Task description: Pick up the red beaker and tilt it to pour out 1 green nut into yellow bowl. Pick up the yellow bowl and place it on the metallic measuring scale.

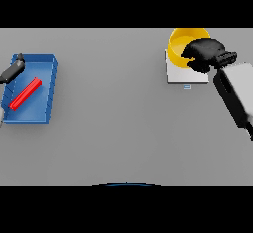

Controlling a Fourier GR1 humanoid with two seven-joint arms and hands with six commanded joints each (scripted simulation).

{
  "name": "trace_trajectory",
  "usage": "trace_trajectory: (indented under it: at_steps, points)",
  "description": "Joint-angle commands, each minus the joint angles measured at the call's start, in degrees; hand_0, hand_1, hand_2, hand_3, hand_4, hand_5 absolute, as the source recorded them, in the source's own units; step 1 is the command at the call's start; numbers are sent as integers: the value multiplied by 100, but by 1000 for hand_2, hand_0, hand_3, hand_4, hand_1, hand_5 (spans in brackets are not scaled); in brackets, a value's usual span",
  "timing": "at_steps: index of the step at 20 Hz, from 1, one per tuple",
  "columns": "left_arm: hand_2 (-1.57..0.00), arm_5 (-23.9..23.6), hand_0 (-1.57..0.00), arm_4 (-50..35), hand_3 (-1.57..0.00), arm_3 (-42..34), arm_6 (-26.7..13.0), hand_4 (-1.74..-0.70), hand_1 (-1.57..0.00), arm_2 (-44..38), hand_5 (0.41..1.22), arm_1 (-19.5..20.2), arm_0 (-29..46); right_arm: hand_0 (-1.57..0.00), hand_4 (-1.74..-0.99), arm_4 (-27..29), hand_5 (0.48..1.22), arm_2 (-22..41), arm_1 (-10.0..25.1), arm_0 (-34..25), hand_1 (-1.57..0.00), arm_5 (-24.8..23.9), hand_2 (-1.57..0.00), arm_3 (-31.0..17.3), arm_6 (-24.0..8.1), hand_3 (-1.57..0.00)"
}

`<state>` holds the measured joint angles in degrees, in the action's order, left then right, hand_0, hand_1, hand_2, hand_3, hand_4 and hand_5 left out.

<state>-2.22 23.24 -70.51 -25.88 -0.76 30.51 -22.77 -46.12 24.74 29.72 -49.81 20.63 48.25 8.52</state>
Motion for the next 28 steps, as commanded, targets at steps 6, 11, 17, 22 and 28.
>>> trace_trajectory:
  at_steps: [6, 11, 17, 22, 28]
  points:
    - [1, 3, 1, 4, 1, -91, -30, -722, 1, -14, 679, 29, 86, -1571, -1741, -91, 1221, -91, -126, -42, -1571, -369, -1397, -895, 263, -1352]
    - [1, 12, 1, 16, 1, -38, -20, -726, 1, 26, 673, -21, 41, -1571, -1741, -33, 1221, -174, -267, -85, -1571, -545, -1345, -1264, 532, -1403]
    - [1, 4, 1, 85, 1, 82, -57, -724, 1, 72, 671, -35, -54, -1492, -1737, -2, 1221, -234, -366, -152, -1484, -567, -1450, -1432, 486, -1097]
    - [1, -62, 1, 88, 1, 181, 64, -718, 1, 54, 666, -53, -60, -634, -1593, -153, 987, -101, -302, -219, -564, -380, -660, -1471, 512, -661]
    - [1, -45, 1, 93, 1, 291, 12, -722, 1, 67, 664, -82, -149, -165, -1546, -203, 856, -34, -353, -242, -147, -473, -195, -1522, 742, -394]
